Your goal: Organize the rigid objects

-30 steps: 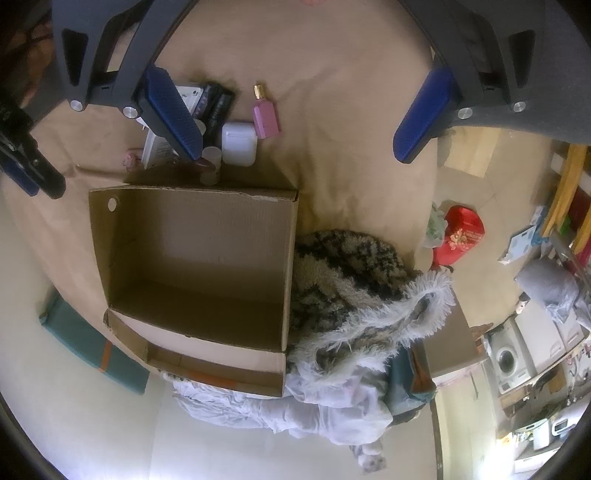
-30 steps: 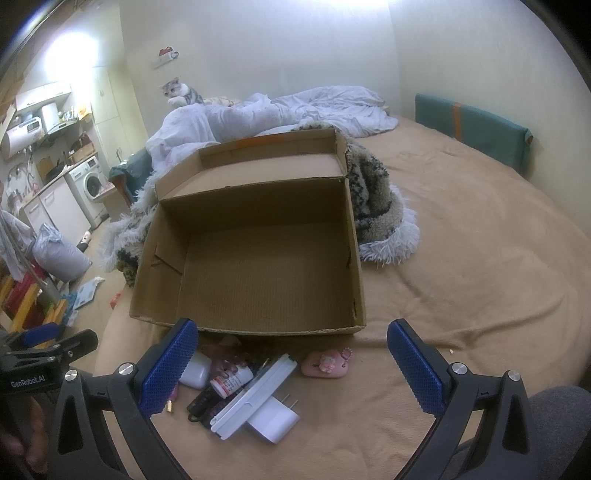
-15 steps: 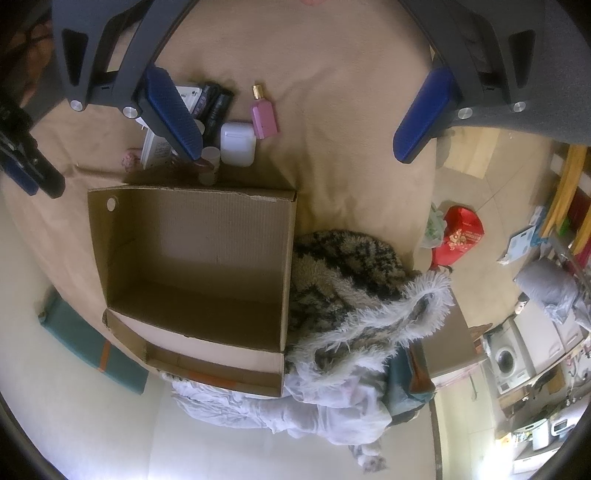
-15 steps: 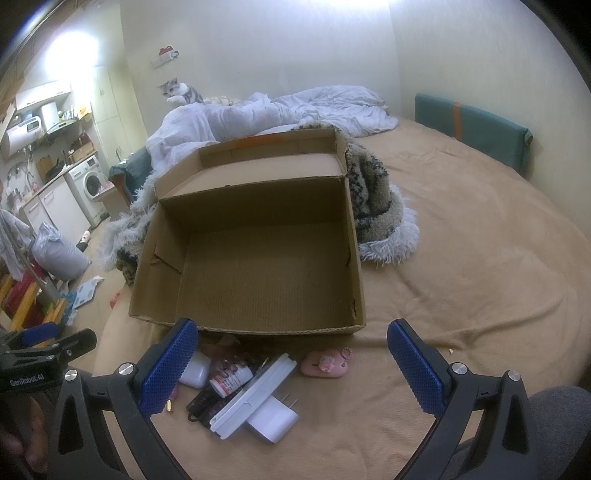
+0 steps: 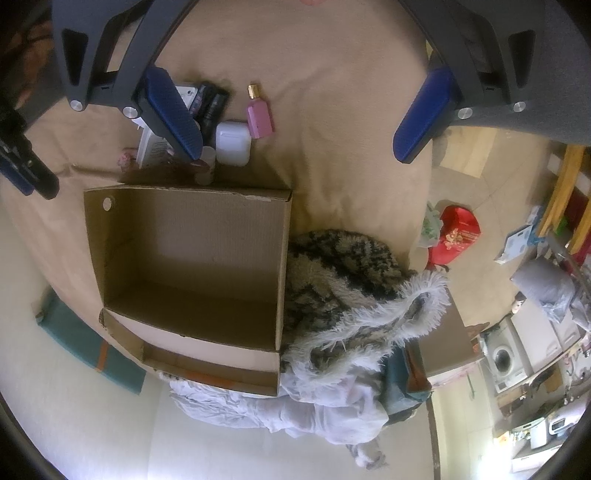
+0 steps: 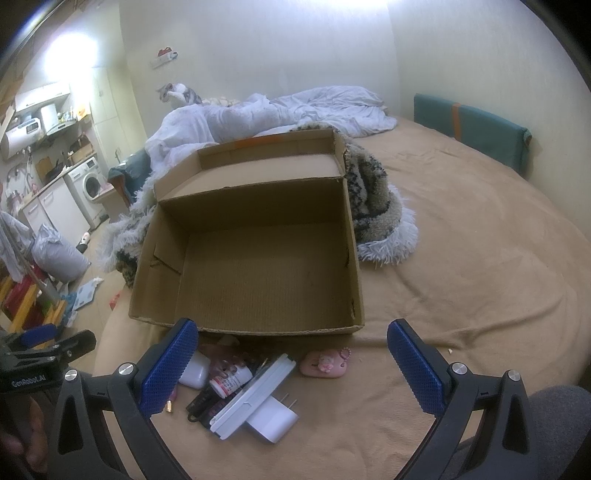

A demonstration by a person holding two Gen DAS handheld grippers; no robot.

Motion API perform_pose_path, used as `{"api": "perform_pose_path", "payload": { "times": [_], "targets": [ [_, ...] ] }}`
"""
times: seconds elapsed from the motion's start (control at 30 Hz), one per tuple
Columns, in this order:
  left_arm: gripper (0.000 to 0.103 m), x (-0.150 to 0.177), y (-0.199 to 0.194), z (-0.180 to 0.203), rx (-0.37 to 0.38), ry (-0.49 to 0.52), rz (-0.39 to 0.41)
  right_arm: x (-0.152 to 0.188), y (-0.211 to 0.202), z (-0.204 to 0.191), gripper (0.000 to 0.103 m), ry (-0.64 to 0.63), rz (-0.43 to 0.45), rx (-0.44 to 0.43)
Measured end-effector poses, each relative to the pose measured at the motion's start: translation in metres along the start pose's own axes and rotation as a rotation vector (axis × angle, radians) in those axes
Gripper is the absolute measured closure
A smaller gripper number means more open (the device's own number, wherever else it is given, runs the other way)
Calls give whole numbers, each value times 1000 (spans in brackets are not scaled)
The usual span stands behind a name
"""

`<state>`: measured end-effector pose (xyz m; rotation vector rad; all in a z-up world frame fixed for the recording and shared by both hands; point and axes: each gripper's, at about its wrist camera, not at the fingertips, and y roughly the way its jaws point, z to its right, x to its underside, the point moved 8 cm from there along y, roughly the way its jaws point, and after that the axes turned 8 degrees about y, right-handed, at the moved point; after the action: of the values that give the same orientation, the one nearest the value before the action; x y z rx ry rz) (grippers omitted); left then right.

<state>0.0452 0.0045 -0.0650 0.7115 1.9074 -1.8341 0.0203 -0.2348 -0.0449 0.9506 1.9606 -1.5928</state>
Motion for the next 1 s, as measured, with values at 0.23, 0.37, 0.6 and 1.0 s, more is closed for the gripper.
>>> {"api": "perform_pose_path", "payload": {
  "times": [0.23, 0.37, 0.6, 1.0],
  "targets": [
    [0, 0, 0, 0, 0, -1, 2, 1, 1, 0, 0, -1, -6, -3],
    [0, 1, 1, 0, 0, 2, -3, -4, -3, 1, 0, -1, -9, -7],
    [0, 0, 8, 5, 0, 16, -24, -3, -2, 1, 0, 8, -12, -15],
    [19, 18, 66, -4, 38, -63, -284, 2, 10, 12, 0, 68, -64, -2]
  ]
}}
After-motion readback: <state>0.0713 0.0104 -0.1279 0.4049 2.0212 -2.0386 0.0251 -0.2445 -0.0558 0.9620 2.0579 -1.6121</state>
